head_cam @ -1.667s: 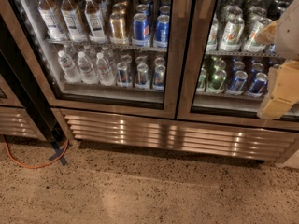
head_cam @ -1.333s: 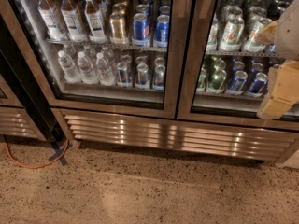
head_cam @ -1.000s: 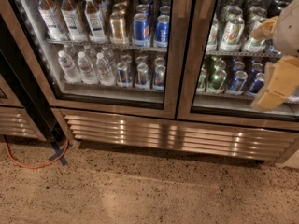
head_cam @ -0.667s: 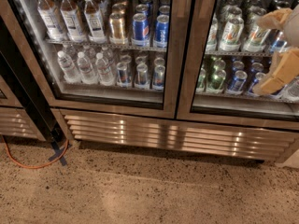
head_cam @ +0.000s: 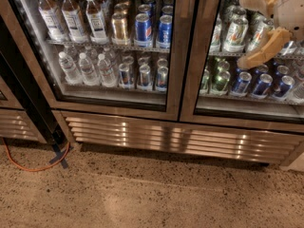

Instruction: Open right fridge door

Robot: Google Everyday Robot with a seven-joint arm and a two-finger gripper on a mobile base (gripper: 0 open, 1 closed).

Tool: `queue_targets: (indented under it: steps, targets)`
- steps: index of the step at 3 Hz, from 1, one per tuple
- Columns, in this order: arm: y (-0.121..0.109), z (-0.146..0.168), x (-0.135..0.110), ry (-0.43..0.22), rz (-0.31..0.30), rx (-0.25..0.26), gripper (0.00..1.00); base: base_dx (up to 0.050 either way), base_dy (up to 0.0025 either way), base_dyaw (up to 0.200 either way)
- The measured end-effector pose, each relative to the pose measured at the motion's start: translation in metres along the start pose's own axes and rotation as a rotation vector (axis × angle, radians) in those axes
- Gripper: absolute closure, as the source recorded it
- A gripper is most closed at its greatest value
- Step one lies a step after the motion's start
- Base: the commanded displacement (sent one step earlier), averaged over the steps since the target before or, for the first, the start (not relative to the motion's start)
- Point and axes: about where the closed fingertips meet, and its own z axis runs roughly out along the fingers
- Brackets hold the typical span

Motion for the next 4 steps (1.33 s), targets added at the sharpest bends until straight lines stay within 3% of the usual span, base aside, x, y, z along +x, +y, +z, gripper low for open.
queue_targets:
  steps: [1, 2, 4]
  targets:
    - [-0.027, 0.015, -0.018, -0.121, 0.007, 0.006, 0.0, 0.0, 0.0, 0.0]
    - [-0.027, 0.015, -0.018, -0.121, 0.007, 0.005, 0.0, 0.0, 0.0, 0.0]
    - [-0.053, 0.037, -0.004, -0.133, 0.043, 0.037, 0.0, 0.0, 0.0, 0.0]
